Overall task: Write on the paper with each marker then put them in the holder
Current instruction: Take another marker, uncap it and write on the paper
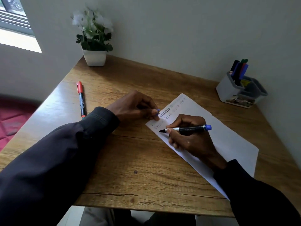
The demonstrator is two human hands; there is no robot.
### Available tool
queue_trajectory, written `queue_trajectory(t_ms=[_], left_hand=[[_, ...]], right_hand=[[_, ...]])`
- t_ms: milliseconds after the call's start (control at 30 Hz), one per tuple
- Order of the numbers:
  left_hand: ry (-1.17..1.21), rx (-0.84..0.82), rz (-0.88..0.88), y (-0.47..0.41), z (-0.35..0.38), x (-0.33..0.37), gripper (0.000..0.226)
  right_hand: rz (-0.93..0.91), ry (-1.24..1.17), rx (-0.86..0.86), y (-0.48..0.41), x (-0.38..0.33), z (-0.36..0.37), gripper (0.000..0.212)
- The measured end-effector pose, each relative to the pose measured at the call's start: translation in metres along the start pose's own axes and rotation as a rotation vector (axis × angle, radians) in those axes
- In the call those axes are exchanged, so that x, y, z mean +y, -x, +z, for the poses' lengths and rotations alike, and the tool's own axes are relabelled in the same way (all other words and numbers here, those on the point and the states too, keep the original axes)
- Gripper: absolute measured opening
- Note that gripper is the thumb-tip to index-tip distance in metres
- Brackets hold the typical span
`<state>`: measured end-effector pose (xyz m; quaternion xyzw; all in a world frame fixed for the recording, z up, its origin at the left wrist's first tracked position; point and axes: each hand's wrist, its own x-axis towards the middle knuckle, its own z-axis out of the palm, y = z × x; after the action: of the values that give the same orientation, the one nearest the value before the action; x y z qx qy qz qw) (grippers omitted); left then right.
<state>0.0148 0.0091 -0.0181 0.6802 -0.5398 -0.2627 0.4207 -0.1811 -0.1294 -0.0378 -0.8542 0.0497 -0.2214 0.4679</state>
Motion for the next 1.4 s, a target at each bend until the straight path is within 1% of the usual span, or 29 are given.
queue_trajectory(t_ms=[267, 367, 533, 667, 867, 1067, 1200, 1400], left_hand=[[-0.006, -0.007, -0.009, -0.0009, -0.0006, -0.0007, 0.020], [-0.032, -0.008, 0.005, -0.0011, -0.0003, -0.0002, 0.018], [-0.049, -0.017, 0.002, -0.0013, -0.0005, -0.0004, 0.018], [-0.049, -0.012, 0.007, -0.0011, -0.0006, -0.0002, 0.017], [-0.048, -0.018, 0.014, -0.0015, -0.0011, 0.0000, 0.018], [-0.067, -0.015, 0.021, -0.0017, -0.0013, -0.0015, 0.018], [-0.059, -0.018, 0.025, -0.0019, -0.0013, -0.0017, 0.018], [-0.048, -0.025, 0.017, -0.0025, -0.0014, -0.0013, 0.017]], right_hand=[[0.006, 0.003, -0.013, -0.0021, 0.0011, 0.0011, 0.012], [0.017, 0.018, -0.020, -0.0012, 0.0010, 0.0002, 0.008], [0.040, -0.004, 0.021, 0.0011, 0.0002, -0.0011, 0.012], [0.053, -0.039, 0.035, 0.0007, -0.0030, 0.0015, 0.010], [0.102, -0.080, 0.081, 0.0023, -0.0042, 0.0018, 0.012], [0.118, -0.035, 0.072, 0.0015, -0.0037, 0.0010, 0.014], [0.130, -0.088, 0.076, 0.0029, -0.0033, 0.0026, 0.012], [0.133, -0.099, 0.097, 0.0021, -0.0036, 0.0020, 0.011]])
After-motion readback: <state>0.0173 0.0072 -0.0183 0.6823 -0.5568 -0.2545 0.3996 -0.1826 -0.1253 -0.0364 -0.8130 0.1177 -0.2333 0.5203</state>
